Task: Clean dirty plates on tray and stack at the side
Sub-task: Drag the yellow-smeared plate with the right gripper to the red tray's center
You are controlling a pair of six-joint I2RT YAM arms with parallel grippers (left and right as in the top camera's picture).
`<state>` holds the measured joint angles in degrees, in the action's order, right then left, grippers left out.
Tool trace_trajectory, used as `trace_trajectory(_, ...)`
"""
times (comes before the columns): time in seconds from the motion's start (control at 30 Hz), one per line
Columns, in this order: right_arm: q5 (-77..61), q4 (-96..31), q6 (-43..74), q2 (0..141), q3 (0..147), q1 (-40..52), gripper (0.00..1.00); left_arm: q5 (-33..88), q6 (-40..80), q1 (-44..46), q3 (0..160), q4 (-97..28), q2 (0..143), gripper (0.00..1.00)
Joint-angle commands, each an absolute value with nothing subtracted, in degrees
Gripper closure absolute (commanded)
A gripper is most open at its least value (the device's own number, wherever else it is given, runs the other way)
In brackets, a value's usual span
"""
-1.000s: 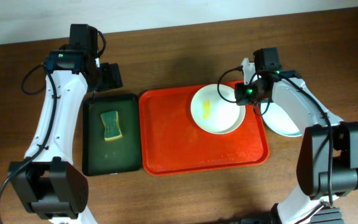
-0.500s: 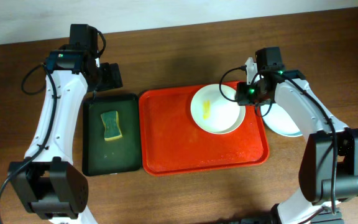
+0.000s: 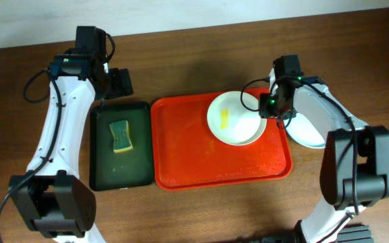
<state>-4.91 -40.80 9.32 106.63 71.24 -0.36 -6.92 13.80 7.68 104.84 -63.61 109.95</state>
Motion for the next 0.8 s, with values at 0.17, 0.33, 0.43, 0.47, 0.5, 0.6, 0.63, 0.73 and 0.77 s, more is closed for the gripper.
trace_trajectory(0.17, -4.3, -43.3, 10.0, 109.1, 71.5, 0.0, 0.75, -6.9, 14.1, 7.3, 105.1, -63.5, 109.2, 0.01)
trace_trajectory(0.33, -4.4, -43.6, 10.0, 109.1, 71.4, 0.0, 0.77, -6.9, 14.1, 7.3, 105.1, -63.5, 109.2, 0.01)
trace_trajectory(0.43, -4.5, -44.2, 10.0, 109.1, 71.0, 0.0, 0.77, -6.9, 14.1, 7.3, 105.1, -63.5, 109.2, 0.01)
trace_trajectory(0.47, -4.5, -44.2, 10.0, 109.1, 70.7, 0.0, 0.76, -6.9, 14.1, 7.3, 105.1, -63.5, 109.2, 0.01)
trace_trajectory(0.5, -4.5, -44.2, 10.0, 109.1, 70.5, 0.0, 0.76, -6.9, 14.1, 7.3, 105.1, -63.5, 109.2, 0.01)
trace_trajectory(0.6, -4.5, -44.0, 10.0, 109.1, 69.4, 0.0, 0.76, -6.9, 14.1, 7.3, 105.1, -63.5, 109.2, 0.01)
trace_trajectory(0.63, -4.5, -43.6, 10.0, 109.1, 68.9, 0.0, 0.76, -6.9, 14.1, 7.3, 105.1, -63.5, 109.2, 0.01)
trace_trajectory(0.73, -4.5, -42.7, 12.1, 109.1, 68.5, 0.0, 0.78, -6.9, 14.1, 7.3, 105.1, -63.5, 109.2, 0.01)
trace_trajectory(0.77, -4.5, -42.7, 13.4, 109.1, 68.4, 0.0, 0.79, -6.9, 14.1, 7.3, 105.1, -63.5, 109.2, 0.01)
